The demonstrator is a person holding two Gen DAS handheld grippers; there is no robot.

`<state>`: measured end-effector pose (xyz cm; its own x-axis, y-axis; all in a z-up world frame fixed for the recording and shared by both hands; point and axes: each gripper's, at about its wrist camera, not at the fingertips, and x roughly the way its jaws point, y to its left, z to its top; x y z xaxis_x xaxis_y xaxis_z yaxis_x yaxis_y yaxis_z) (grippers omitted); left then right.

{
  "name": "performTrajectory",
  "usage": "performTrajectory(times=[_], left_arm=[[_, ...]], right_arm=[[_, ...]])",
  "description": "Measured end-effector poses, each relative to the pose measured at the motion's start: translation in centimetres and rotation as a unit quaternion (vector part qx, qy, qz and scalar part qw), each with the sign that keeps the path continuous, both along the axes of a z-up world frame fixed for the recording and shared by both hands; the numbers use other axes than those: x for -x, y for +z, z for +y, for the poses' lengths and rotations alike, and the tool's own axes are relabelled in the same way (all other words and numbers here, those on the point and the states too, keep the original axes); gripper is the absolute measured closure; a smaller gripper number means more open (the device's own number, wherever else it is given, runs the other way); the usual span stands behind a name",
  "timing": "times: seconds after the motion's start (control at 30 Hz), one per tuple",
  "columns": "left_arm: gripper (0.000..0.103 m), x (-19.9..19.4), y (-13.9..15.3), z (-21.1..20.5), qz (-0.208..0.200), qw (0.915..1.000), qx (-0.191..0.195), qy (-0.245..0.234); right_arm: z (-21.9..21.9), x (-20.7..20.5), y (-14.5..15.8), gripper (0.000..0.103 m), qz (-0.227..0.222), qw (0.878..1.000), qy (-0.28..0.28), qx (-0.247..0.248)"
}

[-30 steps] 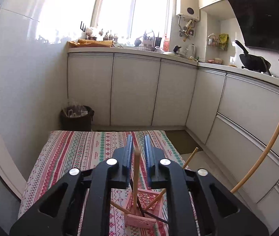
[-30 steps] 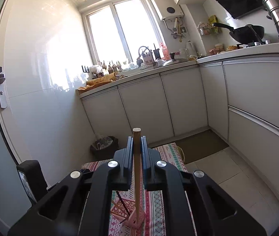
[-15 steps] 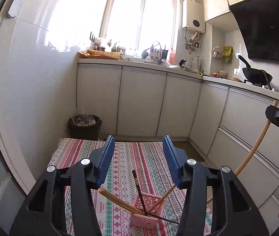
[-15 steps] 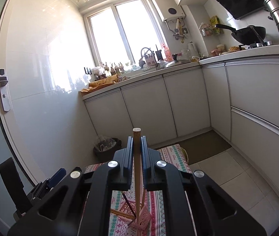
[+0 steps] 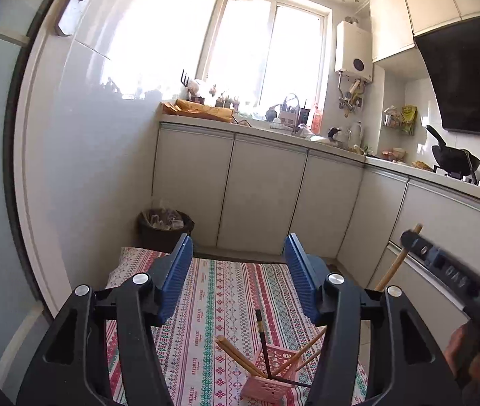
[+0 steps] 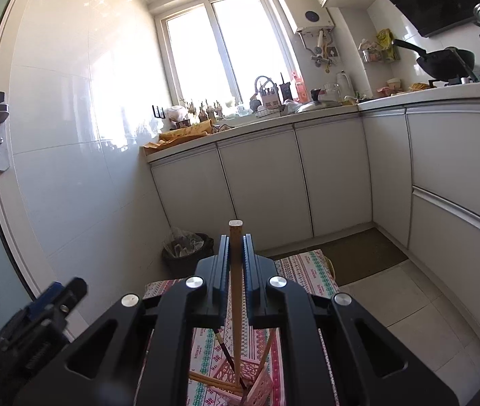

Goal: Organize utensils
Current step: 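Lower both chopsticks into the pink holder and open both grippers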

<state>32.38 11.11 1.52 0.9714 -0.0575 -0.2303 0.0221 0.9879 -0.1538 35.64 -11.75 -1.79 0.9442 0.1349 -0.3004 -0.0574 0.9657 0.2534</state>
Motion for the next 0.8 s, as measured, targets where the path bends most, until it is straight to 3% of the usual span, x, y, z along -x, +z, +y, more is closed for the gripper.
performTrajectory(times=[0.17,0.33,0.53,0.57,0.63,0.8], left_arm=[[0.046,1.0,1.0,0.8,-0.018,0.9998,0.005,0.006],[0.045,0.5,0.5,1.1,-0.005,0.9999,0.007,0.006],[0.044,0.8,0.4,1.3,-0.002,0.9999,0.008,0.008],[0.042,0.9,0.5,1.2,-0.004,1.0000,0.006,0.007],[0.040,1.1,0.5,1.0,-0.004,1.0000,0.003,0.005],[0.037,1.9,0.3,0.3,0.002,0.9999,-0.006,-0.009]], right_arm=[[0.8,-2.1,-3.1,0.095,0.018,1.000,-0.003,0.014],[1.1,-2.7,-4.9,0.095,0.039,0.999,0.003,0.008],[0.5,-1.4,-3.3,0.090,0.025,1.000,-0.011,0.011],[0.1,-0.9,-2.8,0.088,0.021,1.000,-0.014,0.010],[-0.8,0.2,-2.0,0.068,0.012,1.000,-0.023,0.003],[-3.4,3.4,-1.3,0.035,0.008,0.999,-0.050,-0.012]])
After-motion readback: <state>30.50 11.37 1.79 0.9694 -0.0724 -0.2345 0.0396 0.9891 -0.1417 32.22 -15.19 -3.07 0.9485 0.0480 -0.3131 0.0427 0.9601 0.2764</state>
